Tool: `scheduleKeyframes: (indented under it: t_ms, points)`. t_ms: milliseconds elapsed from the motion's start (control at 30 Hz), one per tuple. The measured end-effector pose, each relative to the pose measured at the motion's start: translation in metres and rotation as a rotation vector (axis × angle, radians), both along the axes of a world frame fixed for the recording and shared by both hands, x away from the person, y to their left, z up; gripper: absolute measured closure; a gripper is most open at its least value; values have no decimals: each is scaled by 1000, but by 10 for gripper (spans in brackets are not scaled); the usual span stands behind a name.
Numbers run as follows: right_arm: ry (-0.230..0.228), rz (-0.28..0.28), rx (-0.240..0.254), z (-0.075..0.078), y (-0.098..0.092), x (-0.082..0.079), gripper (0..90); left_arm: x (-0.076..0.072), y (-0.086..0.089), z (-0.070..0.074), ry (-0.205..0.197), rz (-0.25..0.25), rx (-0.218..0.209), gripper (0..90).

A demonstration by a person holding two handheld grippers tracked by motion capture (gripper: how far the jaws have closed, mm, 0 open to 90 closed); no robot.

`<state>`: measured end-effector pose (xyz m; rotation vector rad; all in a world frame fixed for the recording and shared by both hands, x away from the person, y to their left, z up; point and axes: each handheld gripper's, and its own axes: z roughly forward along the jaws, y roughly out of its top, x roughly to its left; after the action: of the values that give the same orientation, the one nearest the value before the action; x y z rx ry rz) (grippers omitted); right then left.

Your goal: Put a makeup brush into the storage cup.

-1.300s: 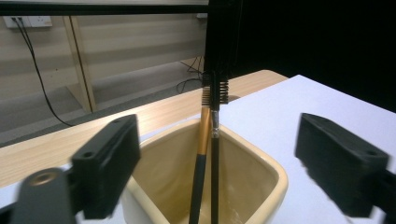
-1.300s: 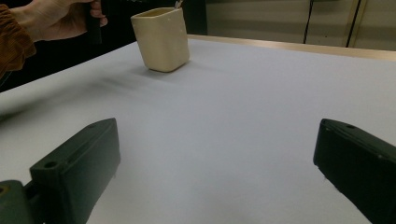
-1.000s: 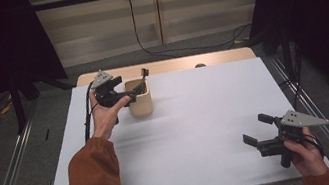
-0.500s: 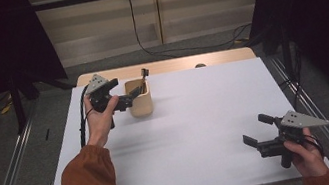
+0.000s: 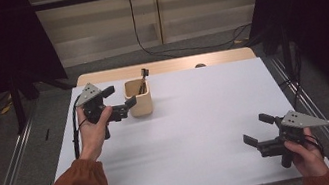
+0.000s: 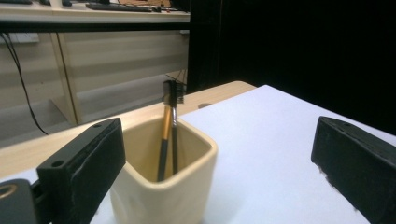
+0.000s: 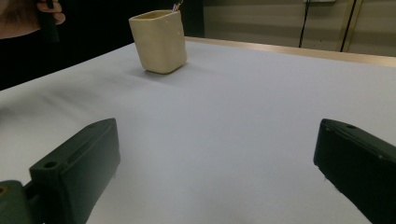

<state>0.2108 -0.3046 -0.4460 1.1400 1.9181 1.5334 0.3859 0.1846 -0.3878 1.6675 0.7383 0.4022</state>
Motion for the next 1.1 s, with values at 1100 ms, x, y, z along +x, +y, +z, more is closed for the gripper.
scheduleKeyframes:
  t_ms: [1100]
  points:
    - [-16,-21,0,1,-1,-2,0,-94,38,-20,-22,30,-14,25]
